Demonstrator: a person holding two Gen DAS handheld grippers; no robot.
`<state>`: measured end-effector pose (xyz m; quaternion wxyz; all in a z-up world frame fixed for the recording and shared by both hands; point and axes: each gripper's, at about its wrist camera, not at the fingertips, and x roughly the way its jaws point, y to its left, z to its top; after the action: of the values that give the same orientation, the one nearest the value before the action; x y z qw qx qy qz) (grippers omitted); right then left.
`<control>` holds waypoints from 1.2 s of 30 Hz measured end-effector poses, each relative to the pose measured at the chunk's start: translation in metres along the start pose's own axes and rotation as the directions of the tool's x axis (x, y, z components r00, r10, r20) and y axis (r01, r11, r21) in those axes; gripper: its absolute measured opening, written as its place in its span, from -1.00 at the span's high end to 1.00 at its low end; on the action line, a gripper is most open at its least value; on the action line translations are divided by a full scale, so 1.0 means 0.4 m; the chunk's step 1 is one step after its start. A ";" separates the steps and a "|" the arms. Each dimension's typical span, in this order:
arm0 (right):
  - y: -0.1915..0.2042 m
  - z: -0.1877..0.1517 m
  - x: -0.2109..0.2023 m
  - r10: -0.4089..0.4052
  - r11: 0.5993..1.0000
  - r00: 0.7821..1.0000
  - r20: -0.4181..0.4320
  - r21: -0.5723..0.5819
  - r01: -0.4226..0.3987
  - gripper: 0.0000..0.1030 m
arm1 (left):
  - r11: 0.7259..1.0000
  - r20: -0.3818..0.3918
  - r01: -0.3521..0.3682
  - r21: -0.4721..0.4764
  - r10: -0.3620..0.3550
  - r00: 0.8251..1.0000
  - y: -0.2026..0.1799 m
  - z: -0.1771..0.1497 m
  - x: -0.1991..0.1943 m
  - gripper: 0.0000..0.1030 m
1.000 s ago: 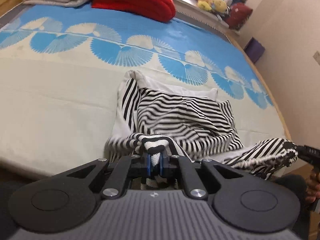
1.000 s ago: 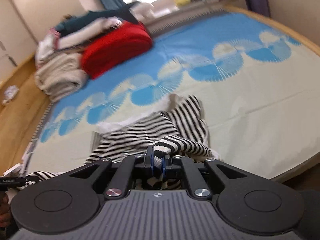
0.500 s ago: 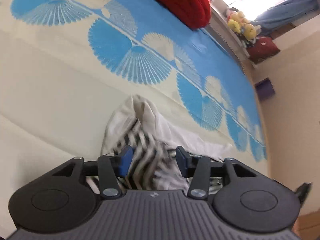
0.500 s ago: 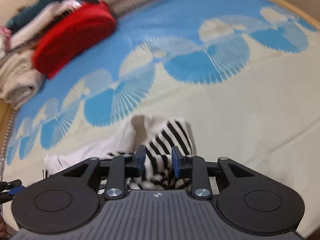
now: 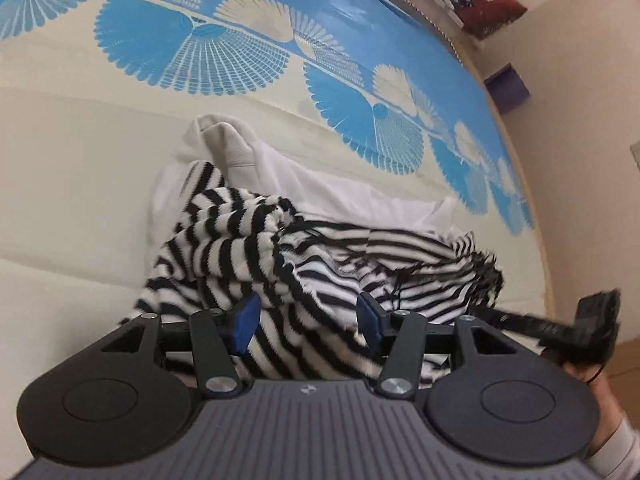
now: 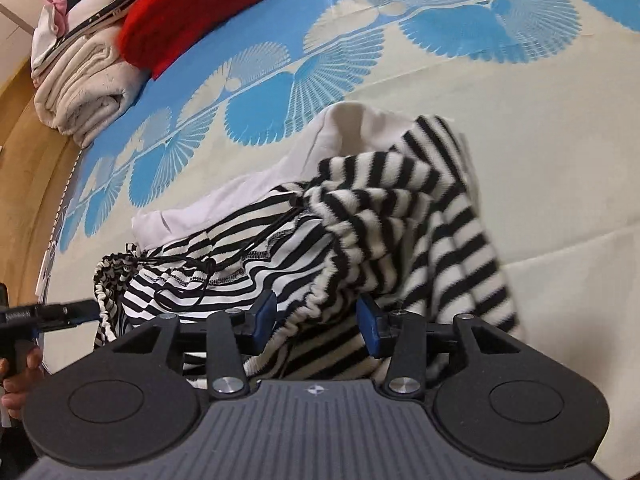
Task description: Fold small clothes
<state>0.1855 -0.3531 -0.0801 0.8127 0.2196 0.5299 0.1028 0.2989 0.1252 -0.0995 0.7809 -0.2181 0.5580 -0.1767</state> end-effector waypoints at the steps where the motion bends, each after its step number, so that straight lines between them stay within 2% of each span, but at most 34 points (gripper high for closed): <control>1: 0.002 0.001 0.007 -0.005 1.000 1.000 0.000 -0.002 0.005 0.20 | 1.000 0.003 -0.027 -0.002 0.027 1.000 0.000 0.002 0.013 0.01; 2: 0.004 0.000 0.013 0.002 1.000 1.000 0.000 -0.004 -0.002 0.51 | 0.998 0.003 -0.063 0.004 0.063 0.998 -0.003 0.005 0.027 0.17; 3: 0.005 0.002 0.015 0.006 1.000 1.000 0.004 -0.008 -0.006 0.76 | 0.995 -0.009 -0.101 0.013 0.101 0.995 -0.004 0.007 0.042 0.67; 4: 0.006 0.006 0.012 -0.002 1.000 1.000 0.020 -0.016 0.002 0.77 | 0.991 -0.022 -0.134 0.017 0.135 0.991 -0.003 0.010 0.052 0.77; 5: 0.007 0.013 0.006 -0.008 1.000 0.999 0.040 -0.021 0.009 0.80 | 0.991 -0.012 -0.136 0.021 0.136 0.991 -0.003 0.019 0.049 0.78; 7: 0.005 0.032 -0.033 0.042 0.999 0.990 0.133 0.000 -0.042 0.81 | 0.995 0.047 -0.094 0.040 0.092 0.995 -0.013 0.041 0.022 0.79; 9: -0.006 0.058 -0.092 0.113 0.991 0.956 0.272 0.033 -0.126 0.82 | 0.999 0.138 -0.034 0.024 0.030 0.990 -0.011 0.073 -0.021 0.79; 11: -0.023 0.085 -0.120 0.155 0.977 0.907 0.390 0.077 -0.200 0.82 | 0.998 0.243 0.047 -0.030 -0.038 0.969 0.006 0.106 -0.057 0.79; 12: -0.024 0.102 -0.119 0.160 0.971 0.886 0.435 0.091 -0.219 0.82 | 0.997 0.295 0.066 -0.048 -0.049 0.954 0.008 0.120 -0.067 0.79; 14: 0.000 0.139 -0.098 0.135 0.979 0.867 0.480 0.072 -0.192 0.82 | 0.998 0.351 0.048 -0.040 -0.031 0.936 -0.010 0.141 -0.061 0.79; 15: 0.014 0.154 -0.083 0.117 0.984 0.862 0.494 0.057 -0.167 0.82 | 0.999 0.362 0.029 -0.035 -0.015 0.932 -0.019 0.149 -0.051 0.79; 17: 0.030 0.180 -0.044 0.062 0.992 0.871 0.487 0.066 -0.107 0.81 | 0.998 0.357 -0.016 -0.065 0.038 0.933 -0.023 0.161 -0.019 0.75; 18: 0.029 0.195 -0.015 0.022 0.993 0.885 0.464 0.092 -0.073 0.76 | 0.996 0.342 -0.018 -0.092 0.048 0.939 -0.015 0.165 -0.006 0.70; 20: 0.014 0.220 0.048 -0.023 0.989 0.926 0.378 0.142 -0.033 0.63 | 0.989 0.296 -0.016 -0.144 0.059 0.953 0.006 0.176 0.022 0.42; 21: 0.007 0.226 0.071 -0.048 0.988 0.938 0.343 0.152 -0.005 0.62 | 0.987 0.280 -0.004 -0.159 0.049 0.959 0.018 0.179 0.026 0.27; 22: 0.004 0.226 0.079 -0.072 0.989 0.939 0.335 0.144 0.025 0.61 | 0.985 0.279 0.005 -0.170 0.043 0.959 0.027 0.177 0.019 0.20; 24: 0.004 0.218 0.065 -0.080 0.994 0.939 0.336 0.098 0.050 0.61 | 0.987 0.304 0.018 -0.160 0.032 0.952 0.040 0.170 -0.008 0.19; 26: 0.002 0.202 0.033 -0.059 0.997 0.933 0.355 0.060 0.040 0.60 | 0.988 0.337 0.046 -0.149 0.007 0.942 0.055 0.169 -0.034 0.06; 28: -0.009 0.192 -0.001 -0.054 0.998 0.927 0.371 0.038 0.042 0.56 | 0.989 0.344 0.043 -0.143 0.009 0.939 0.069 0.165 -0.050 0.03; 29: -0.015 0.185 -0.014 -0.048 0.999 0.927 0.372 0.030 0.040 0.54 | 0.991 0.332 0.017 -0.135 0.029 0.943 0.071 0.162 -0.051 0.03; 30: -0.020 0.178 -0.023 -0.040 0.999 0.930 0.366 0.019 0.036 0.52 | 0.993 0.314 -0.032 -0.114 0.067 0.947 0.069 0.159 -0.045 0.03; 32: -0.016 0.179 -0.028 -0.032 0.998 0.936 0.349 -0.034 0.047 0.45 | 0.988 0.289 -0.149 -0.036 0.153 0.945 0.049 0.153 -0.028 0.03; 34: -0.003 0.177 -0.053 -0.080 0.990 0.908 0.411 -0.070 0.119 0.28 | 0.977 0.287 -0.208 0.040 0.188 0.939 0.030 0.144 -0.012 0.02; 35: -0.011 0.181 -0.060 -0.094 0.991 0.896 0.433 -0.046 0.126 0.12 | 0.969 0.285 -0.237 0.075 0.207 0.936 0.019 0.141 -0.001 0.02; 36: -0.027 0.186 -0.067 -0.116 0.992 0.886 0.449 0.004 0.127 0.11 | 0.961 0.281 -0.259 0.095 0.224 0.933 0.015 0.139 0.011 0.02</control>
<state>0.2408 -0.3918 -0.0377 0.9203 0.1934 0.3399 0.0050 0.3532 0.1360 -0.0903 0.8775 -0.1180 0.4571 -0.0842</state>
